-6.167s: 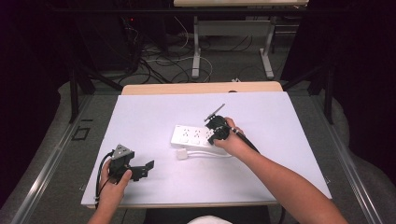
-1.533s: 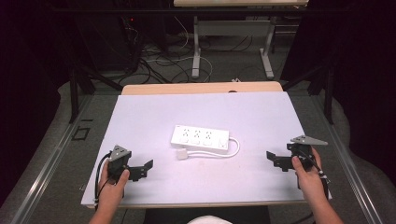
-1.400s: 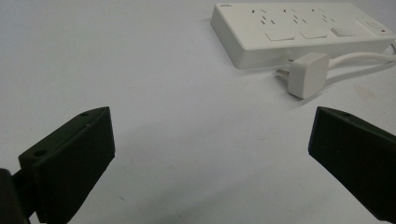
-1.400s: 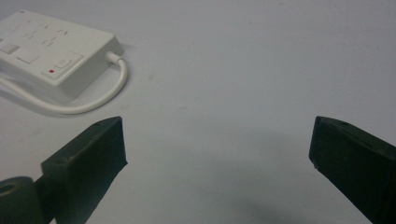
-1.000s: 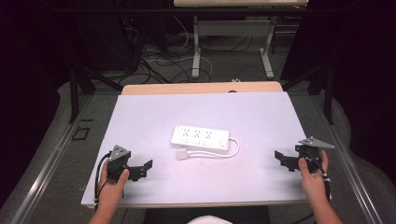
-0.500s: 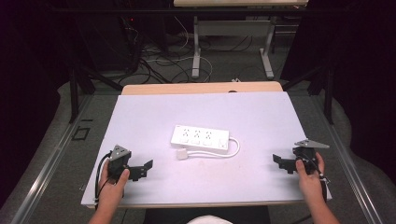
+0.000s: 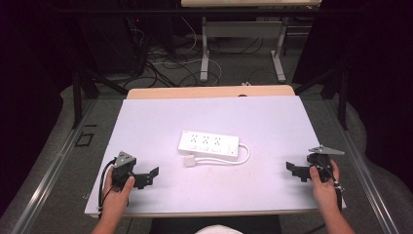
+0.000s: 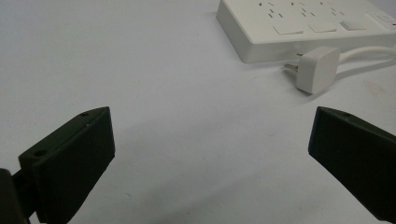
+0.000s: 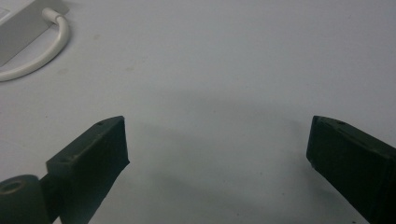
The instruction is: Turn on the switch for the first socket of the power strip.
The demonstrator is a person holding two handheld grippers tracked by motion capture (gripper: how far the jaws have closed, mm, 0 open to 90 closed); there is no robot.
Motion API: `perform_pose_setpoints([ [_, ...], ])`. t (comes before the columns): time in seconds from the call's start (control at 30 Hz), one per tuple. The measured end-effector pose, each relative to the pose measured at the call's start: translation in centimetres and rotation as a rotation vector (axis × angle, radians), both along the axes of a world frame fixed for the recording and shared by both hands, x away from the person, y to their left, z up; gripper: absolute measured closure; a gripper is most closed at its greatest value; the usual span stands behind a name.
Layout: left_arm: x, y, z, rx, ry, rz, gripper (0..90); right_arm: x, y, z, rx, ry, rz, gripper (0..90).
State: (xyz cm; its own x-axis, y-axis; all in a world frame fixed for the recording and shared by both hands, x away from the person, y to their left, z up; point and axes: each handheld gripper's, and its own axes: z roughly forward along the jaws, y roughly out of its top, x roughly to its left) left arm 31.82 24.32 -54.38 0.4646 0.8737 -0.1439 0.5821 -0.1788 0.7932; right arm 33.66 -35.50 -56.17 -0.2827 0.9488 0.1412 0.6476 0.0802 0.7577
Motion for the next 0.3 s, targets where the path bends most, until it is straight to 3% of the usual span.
perform_pose_setpoints([
  [0.3,-0.05,-0.03,-0.04,-0.004,-0.002,0.007,0.3,0.02,0.00,-0.02,0.007,0.001,-0.001,4.7],
])
